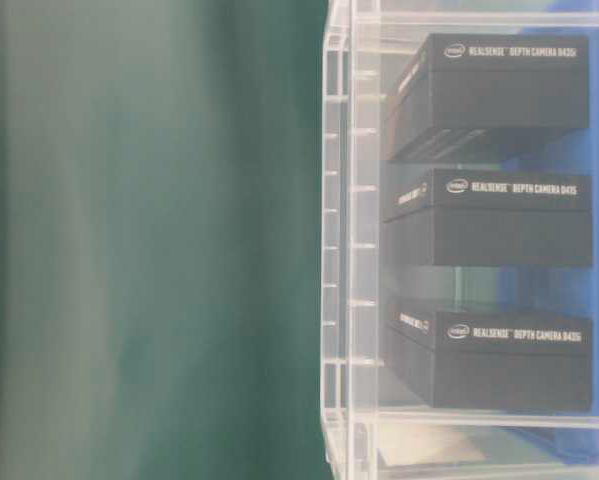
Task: Take out the box from the case.
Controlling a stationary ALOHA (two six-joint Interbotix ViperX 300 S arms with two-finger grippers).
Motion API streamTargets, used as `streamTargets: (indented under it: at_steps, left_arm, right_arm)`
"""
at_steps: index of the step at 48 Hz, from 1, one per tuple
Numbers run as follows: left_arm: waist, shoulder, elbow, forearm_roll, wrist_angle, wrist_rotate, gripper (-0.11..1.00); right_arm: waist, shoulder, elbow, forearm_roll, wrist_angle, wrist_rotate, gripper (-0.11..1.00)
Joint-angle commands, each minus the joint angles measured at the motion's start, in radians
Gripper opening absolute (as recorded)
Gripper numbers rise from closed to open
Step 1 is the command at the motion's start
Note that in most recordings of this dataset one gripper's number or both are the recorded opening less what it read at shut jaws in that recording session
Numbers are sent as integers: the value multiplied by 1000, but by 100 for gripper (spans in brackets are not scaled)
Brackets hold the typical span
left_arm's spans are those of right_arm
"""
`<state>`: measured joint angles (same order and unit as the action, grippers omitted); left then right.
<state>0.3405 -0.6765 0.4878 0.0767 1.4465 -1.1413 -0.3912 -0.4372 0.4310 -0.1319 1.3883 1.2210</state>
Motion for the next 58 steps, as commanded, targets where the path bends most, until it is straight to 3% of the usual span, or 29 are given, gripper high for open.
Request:
streamTargets:
  at_steps: [1, 12, 38, 58]
  left_arm:
    - [3, 2, -28, 0, -2, 5, 93]
    - [3, -5, -26, -2, -2, 5, 93]
    - [3, -5, -25, -2, -2, 6, 93]
    - [3, -6, -25, -2, -2, 9, 93]
  right_arm:
    - [9, 37, -60, 0, -5, 0, 95]
    - [31, 167, -172, -2, -38, 3, 95]
    - [129, 397, -362, -5, -120, 129, 95]
    - [155, 557, -561, -3, -127, 133, 95]
